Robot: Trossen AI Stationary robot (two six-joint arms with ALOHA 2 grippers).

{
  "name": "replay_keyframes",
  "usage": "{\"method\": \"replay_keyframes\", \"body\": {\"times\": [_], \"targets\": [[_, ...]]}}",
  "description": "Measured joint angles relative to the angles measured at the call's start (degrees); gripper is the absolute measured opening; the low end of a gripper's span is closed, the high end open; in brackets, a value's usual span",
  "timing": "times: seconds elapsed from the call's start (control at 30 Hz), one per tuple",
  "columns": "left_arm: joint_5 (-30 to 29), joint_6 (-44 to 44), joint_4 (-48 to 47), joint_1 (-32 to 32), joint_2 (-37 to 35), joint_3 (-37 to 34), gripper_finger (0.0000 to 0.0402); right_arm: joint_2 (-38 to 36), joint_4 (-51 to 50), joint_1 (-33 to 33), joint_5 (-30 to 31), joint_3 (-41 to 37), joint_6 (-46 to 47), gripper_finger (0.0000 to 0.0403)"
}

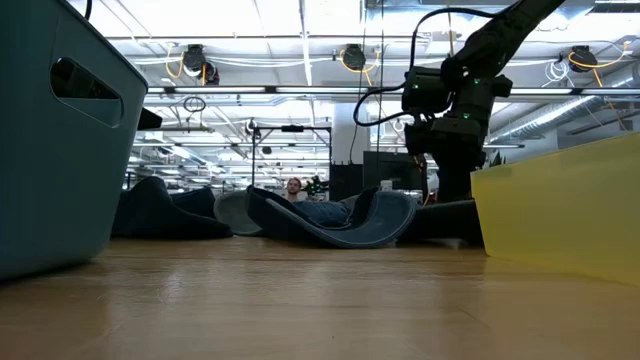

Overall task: Pick & Place hat
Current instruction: Put the right dark blue cap into the blue bin

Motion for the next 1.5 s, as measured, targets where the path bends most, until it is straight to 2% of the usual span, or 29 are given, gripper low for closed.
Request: {"method": "replay_keyframes", "body": {"times": [0.47,0.87,1.13,1.5], "targets": [[0.0,0.0,0.0,0.0,0.0,0.0,0.0074,-0.15,-0.3,-0.02,-0.06,-3.19,0.03,0.0009],[0.0,0.0,0.0,0.0,-0.01,0.0,0.0074,-1.14,-0.25,0.03,1.4,-2.74,0.13,0.0002],[0.02,0.0,0.0,0.01,-0.01,0.0,0.0074,-7.85,-7.99,0.0,9.55,1.13,0.44,0.0001],[0.0,0.0,0.0,0.0,0.0,0.0,0.0074,-18.47,-10.29,1.57,12.9,1.84,1.84,0.0]]}}
